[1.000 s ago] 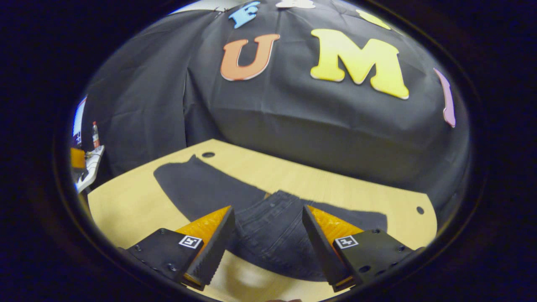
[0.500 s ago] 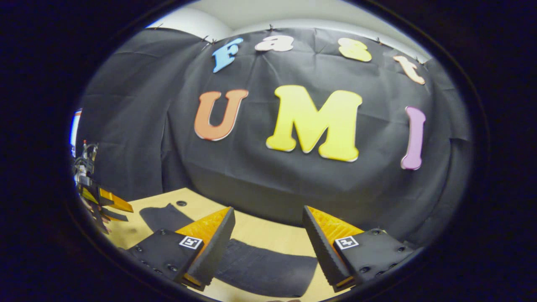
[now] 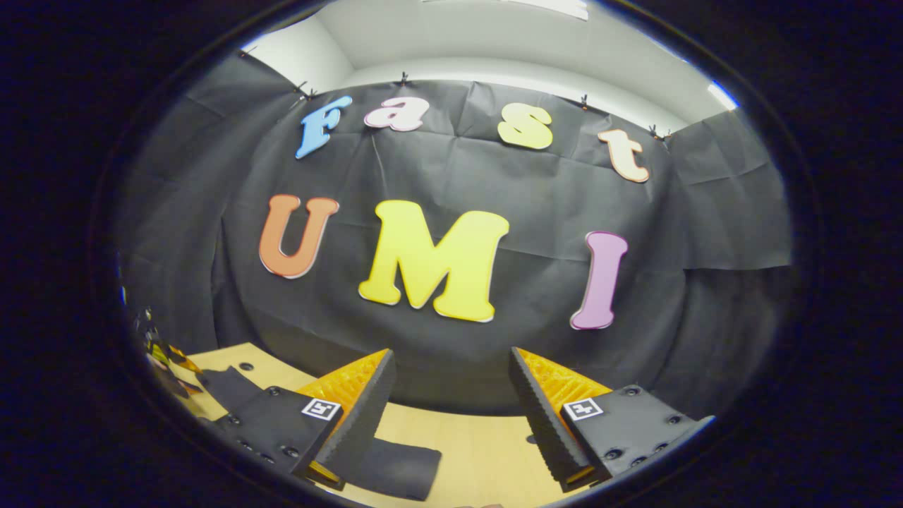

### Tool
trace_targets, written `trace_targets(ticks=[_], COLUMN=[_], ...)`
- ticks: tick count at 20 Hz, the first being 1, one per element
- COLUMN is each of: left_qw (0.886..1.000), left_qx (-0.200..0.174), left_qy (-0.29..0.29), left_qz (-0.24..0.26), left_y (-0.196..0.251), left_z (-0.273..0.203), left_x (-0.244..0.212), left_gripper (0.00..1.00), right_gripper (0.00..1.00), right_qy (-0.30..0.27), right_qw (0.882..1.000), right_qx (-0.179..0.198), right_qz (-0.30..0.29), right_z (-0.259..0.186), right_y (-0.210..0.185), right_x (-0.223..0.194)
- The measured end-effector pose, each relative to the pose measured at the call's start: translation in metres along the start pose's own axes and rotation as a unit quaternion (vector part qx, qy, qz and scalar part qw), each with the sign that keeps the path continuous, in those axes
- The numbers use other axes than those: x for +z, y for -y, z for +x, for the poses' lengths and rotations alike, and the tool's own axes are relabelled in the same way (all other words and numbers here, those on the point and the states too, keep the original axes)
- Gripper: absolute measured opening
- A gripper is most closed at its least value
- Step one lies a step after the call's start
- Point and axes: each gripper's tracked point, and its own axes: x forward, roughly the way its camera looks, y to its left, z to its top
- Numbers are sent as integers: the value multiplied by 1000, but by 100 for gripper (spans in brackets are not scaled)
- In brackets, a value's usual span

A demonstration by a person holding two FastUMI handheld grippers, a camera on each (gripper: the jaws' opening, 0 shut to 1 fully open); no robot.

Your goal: Grasp the waist and the cuffs of the jeans and fold them to make the two legs overlap; first hold the waist and fold one-third of the jeans toward the cuffs, then hold the cuffs and fold the remaining one-third in the same direction to finish folding.

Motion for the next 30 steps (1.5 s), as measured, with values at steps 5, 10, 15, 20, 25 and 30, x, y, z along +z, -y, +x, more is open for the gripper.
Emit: trace_targets(ticks=[5, 10, 15, 20, 25, 30], left_qw=[999, 992, 989, 993, 999, 978], left_qx=[-31, -52, -31, -20, -10, -60], left_qy=[5, 10, -17, -6, 33, 67], left_qz=[-14, -118, -145, -116, 17, 188], left_y=[22, 26, 7, 5, 42, 143], left_z=[38, 64, 76, 72, 50, 6], left_x=[5, 20, 13, 11, 5, -23], left_gripper=[99, 82, 18, 9, 8, 8], right_gripper=[99, 98, 99, 99, 98, 99], right_qy=[-23, -26, -28, -30, -29, -35], right_qw=[999, 998, 997, 997, 997, 997], right_qx=[-28, -57, -76, -68, -65, -69], right_qz=[3, -6, -4, -9, -11, -15], right_z=[-20, -36, -46, -42, -43, -52], right_y=[28, 57, 78, 67, 69, 76], right_x=[-7, -5, -2, -9, -9, -16])
